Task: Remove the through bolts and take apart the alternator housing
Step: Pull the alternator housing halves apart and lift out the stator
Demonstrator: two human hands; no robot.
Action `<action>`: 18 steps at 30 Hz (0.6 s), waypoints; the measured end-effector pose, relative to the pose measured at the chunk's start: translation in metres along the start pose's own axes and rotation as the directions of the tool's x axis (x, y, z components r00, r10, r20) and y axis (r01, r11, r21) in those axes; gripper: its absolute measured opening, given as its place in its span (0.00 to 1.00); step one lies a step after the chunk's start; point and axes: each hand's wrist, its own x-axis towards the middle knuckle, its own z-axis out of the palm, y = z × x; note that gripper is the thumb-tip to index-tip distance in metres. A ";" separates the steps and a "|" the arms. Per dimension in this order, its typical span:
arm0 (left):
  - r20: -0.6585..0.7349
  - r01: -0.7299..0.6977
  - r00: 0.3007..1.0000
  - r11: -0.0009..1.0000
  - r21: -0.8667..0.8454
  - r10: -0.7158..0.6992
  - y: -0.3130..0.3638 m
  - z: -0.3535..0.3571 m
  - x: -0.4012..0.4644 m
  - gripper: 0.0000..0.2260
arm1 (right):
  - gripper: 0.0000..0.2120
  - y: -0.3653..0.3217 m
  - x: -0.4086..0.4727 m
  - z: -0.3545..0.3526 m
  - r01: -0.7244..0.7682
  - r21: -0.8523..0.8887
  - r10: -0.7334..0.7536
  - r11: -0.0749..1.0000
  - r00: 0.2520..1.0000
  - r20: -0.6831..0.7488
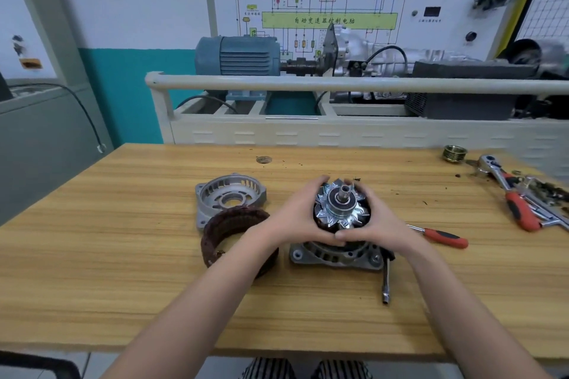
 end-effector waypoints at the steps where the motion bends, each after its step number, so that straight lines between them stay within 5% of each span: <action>1: 0.007 -0.002 1.000 1.000 -0.012 0.002 -0.001 0.004 0.003 0.56 | 0.55 0.007 0.002 0.004 0.006 0.027 -0.005 1.000 0.999 -0.037; 5: -0.033 -0.033 0.999 0.999 0.037 0.034 -0.006 0.010 0.010 0.53 | 0.54 0.017 0.006 0.012 0.047 0.083 -0.030 0.995 0.982 -0.187; 18: -0.083 -0.022 0.996 0.994 0.104 0.031 -0.015 -0.004 -0.003 0.46 | 0.47 0.011 0.009 0.034 0.061 0.100 -0.040 0.993 0.978 -0.204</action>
